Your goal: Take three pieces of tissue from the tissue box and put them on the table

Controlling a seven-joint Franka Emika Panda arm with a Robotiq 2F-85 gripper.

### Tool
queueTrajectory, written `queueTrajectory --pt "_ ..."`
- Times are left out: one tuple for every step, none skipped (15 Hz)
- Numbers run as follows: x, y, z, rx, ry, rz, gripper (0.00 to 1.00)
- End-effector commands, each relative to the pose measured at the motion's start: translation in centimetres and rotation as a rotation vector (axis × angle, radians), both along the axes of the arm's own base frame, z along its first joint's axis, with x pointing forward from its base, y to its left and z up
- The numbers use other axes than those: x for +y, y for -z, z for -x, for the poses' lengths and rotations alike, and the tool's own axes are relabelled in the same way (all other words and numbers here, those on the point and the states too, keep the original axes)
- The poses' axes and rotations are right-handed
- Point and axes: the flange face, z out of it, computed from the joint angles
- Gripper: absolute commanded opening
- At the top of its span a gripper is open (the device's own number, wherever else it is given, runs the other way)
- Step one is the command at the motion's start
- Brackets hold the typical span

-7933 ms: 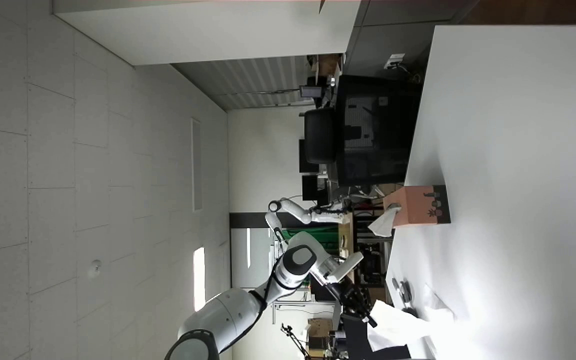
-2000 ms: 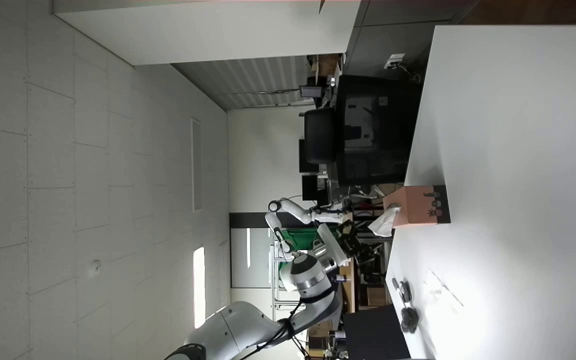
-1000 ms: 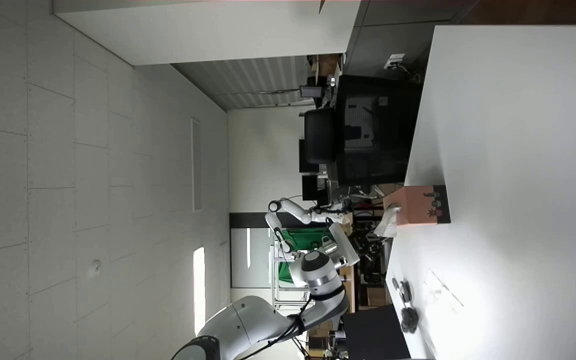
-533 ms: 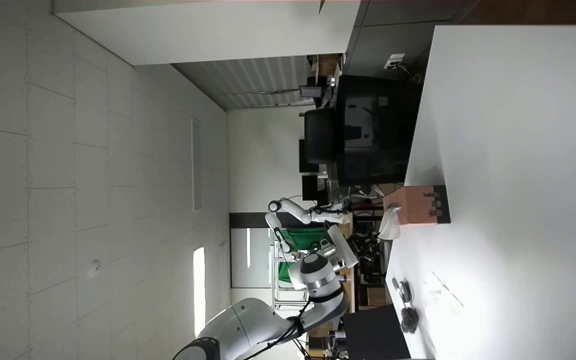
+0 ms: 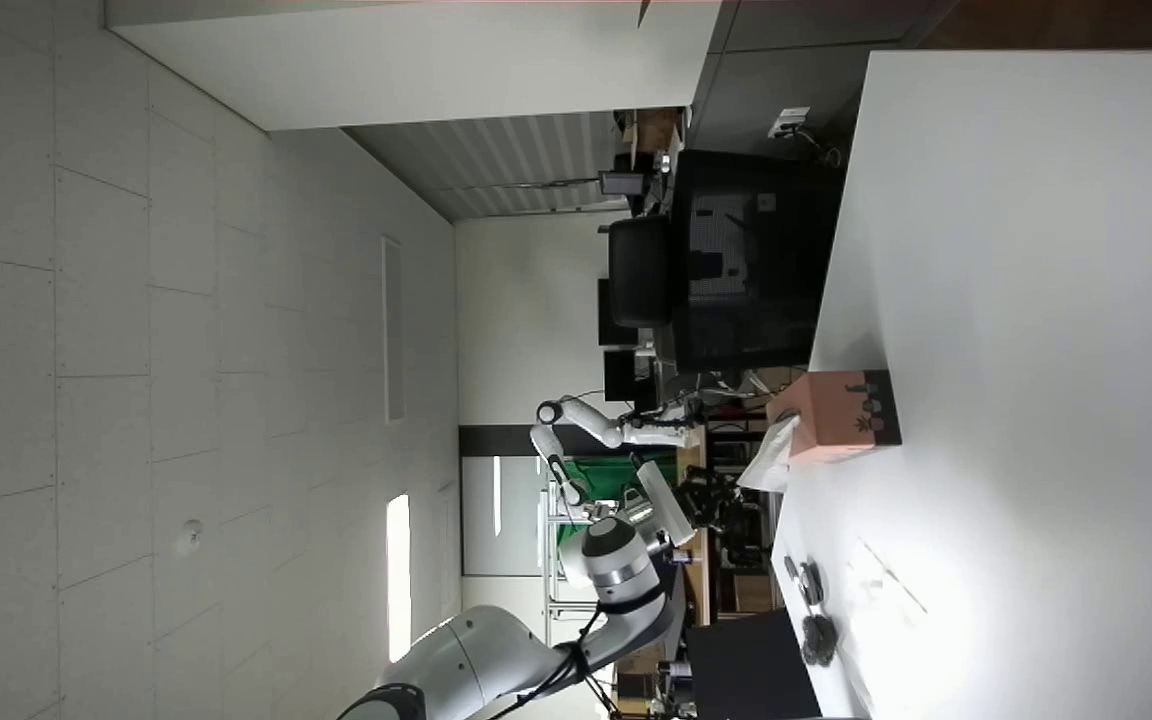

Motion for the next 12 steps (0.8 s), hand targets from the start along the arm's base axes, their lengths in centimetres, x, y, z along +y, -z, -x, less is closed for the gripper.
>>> queueTrajectory --pt "1.4 -3.2 0.8 0.019 0.006 0.001 0.00" --pt "2.1 -4.0 1.0 0.022 0.000 0.001 0.00" --pt "2.8 -4.6 1.2 0.026 -0.009 -0.001 0.00" --pt "3.6 -5.3 1.6 0.036 -0.021 -0.006 0.00" --pt "4.5 -5.9 2.0 0.054 -0.037 -0.013 0.00" --pt "5.4 -6.4 2.6 0.078 -0.054 -0.026 0.00" --pt "6.2 -6.8 3.2 0.111 -0.080 -0.045 0.00" --pt "7.2 -7.3 3.9 0.151 -0.109 -0.065 0.00" --pt "8.0 -7.7 4.4 0.191 -0.134 -0.086 0.00" --pt "8.6 -8.1 5.0 0.232 -0.160 -0.104 0.00" --pt "9.2 -8.6 5.6 0.276 -0.185 -0.125 0.00" --pt "9.7 -9.0 6.1 0.317 -0.211 -0.147 0.00"
